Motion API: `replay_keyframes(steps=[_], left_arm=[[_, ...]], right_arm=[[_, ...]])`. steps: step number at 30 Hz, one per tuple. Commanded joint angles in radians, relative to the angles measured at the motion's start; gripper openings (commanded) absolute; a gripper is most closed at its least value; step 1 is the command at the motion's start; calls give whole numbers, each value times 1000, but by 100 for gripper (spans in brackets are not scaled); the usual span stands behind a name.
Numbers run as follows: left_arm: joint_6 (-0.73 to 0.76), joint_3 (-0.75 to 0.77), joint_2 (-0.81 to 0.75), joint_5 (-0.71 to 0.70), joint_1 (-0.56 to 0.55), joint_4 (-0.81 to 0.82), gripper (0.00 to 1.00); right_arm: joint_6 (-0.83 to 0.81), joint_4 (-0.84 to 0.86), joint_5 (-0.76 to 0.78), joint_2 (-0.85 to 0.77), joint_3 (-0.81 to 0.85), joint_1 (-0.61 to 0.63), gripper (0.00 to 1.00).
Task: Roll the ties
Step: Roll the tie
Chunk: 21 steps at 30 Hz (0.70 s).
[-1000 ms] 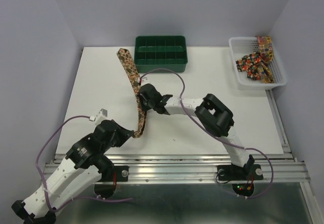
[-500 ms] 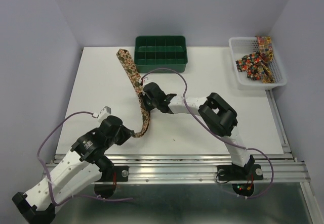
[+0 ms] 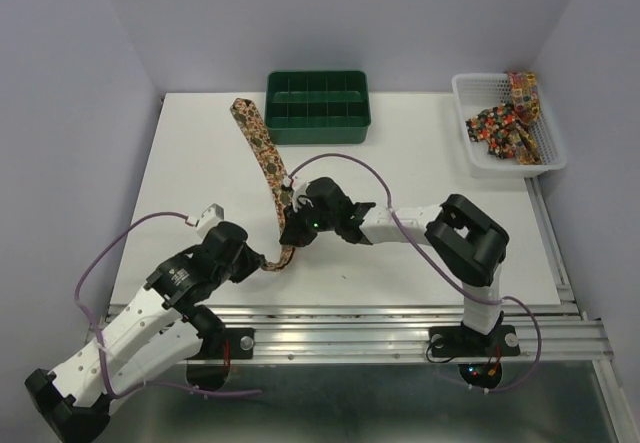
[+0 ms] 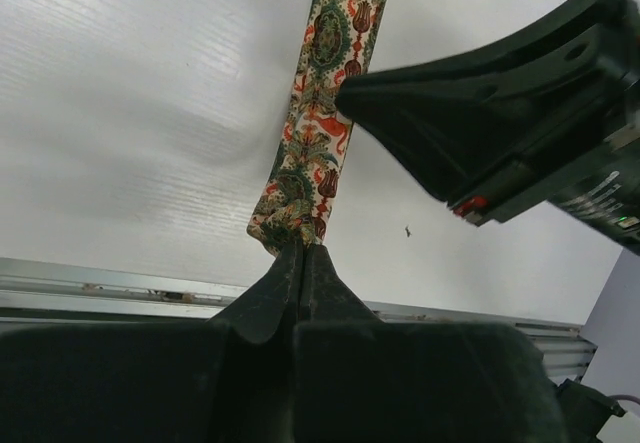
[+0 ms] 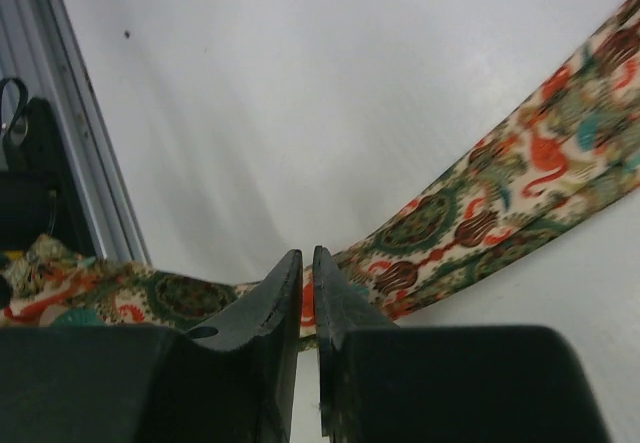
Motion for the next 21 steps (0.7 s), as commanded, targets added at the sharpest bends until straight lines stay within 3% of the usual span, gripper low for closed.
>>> replay_keyframes(steps=[1,21], left_arm=[[49,32,22,6,-7,62,0],[128,69,287,-3,-24,231,0]], right_arm=[[42,138,-142,-13,-66,22,15],[194,385,-242,-16,-311,22,13]])
